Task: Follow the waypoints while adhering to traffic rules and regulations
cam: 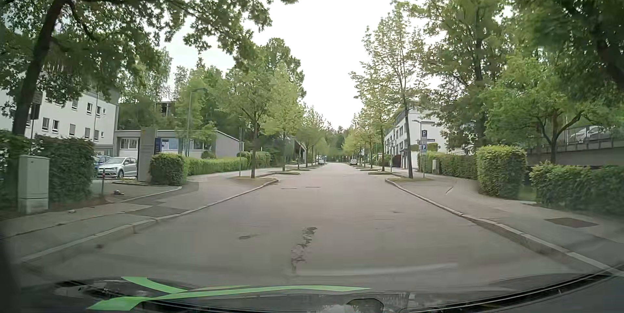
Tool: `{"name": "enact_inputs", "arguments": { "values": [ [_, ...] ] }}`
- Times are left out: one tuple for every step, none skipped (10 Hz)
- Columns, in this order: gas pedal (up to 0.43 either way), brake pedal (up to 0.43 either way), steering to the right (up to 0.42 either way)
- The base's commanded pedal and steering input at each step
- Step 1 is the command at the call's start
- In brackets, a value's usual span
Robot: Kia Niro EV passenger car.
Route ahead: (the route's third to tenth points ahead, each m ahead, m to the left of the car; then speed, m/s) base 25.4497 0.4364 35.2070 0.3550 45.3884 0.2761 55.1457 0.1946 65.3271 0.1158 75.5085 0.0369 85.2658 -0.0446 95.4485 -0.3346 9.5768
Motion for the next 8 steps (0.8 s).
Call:
{"name": "enact_inputs", "arguments": {
  "values": [
    [0.157,0.000,0.003],
    [0.157,0.000,0.003],
    [0.157,0.000,0.002],
    [0.157,0.000,0.003],
    [0.157,0.000,0.002],
    [0.157,0.000,0.003],
    [0.157,0.000,0.002],
    [0.157,0.000,0.003]
  ]
}}
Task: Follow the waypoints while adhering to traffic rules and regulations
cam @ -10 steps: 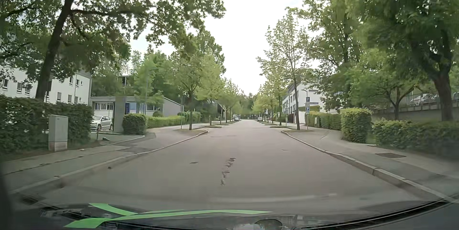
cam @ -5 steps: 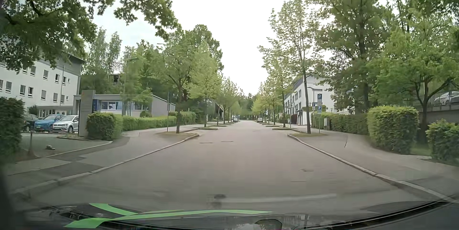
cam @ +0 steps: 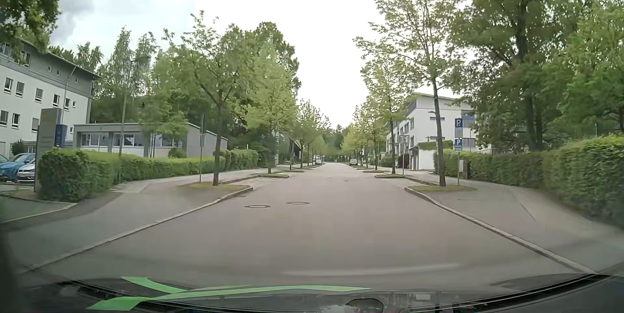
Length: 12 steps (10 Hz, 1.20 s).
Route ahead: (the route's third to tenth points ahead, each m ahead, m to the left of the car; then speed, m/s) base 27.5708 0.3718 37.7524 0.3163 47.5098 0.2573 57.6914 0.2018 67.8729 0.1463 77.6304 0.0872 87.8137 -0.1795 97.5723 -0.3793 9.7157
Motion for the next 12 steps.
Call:
{"name": "enact_inputs", "arguments": {
  "values": [
    [0.150,0.000,0.002],
    [0.150,0.000,0.002],
    [0.150,0.000,0.003],
    [0.150,0.000,0.003],
    [0.150,0.000,0.002],
    [0.150,0.000,0.003],
    [0.150,0.000,0.004],
    [0.150,0.000,0.008],
    [0.150,0.000,0.012],
    [0.150,0.000,0.016],
    [0.150,0.000,0.021],
    [0.150,0.000,0.024]
  ]
}}
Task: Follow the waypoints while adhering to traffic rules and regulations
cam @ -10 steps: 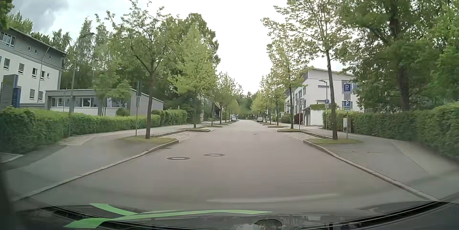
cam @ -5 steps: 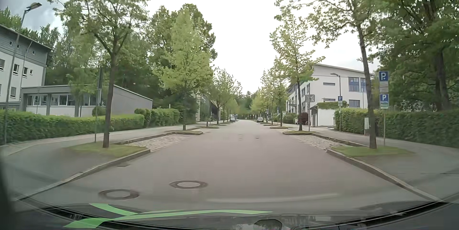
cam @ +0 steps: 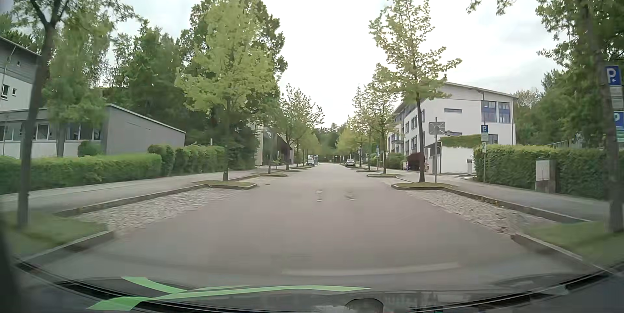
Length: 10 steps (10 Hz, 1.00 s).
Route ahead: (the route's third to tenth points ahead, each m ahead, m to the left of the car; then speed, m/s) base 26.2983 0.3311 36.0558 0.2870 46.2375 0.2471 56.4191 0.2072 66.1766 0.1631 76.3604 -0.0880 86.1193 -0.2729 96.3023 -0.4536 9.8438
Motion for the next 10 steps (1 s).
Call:
{"name": "enact_inputs", "arguments": {
  "values": [
    [0.150,0.000,0.025],
    [0.150,0.000,0.025],
    [0.150,0.000,0.025],
    [0.150,0.000,0.025],
    [0.150,0.000,0.025],
    [0.150,0.000,0.024],
    [0.150,0.000,0.019],
    [0.150,0.000,0.012],
    [0.150,0.000,0.006],
    [0.150,0.000,0.002]
  ]
}}
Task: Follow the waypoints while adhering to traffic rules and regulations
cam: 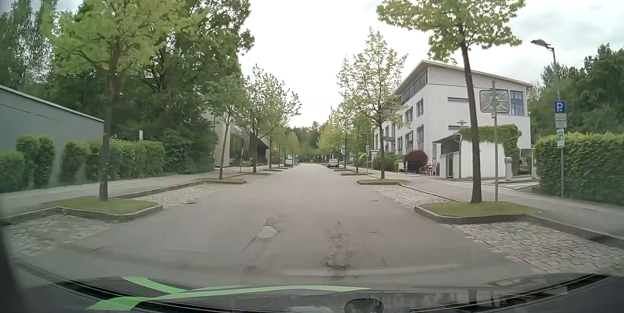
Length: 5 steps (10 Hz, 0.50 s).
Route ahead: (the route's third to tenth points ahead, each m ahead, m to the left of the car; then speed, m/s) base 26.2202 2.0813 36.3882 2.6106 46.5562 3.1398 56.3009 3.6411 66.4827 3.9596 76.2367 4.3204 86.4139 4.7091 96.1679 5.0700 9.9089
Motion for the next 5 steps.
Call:
{"name": "enact_inputs", "arguments": {
  "values": [
    [0.150,0.000,0.001],
    [0.150,0.000,-0.002],
    [0.150,0.000,-0.005],
    [0.150,0.000,-0.007],
    [0.150,0.000,-0.008]
  ]
}}
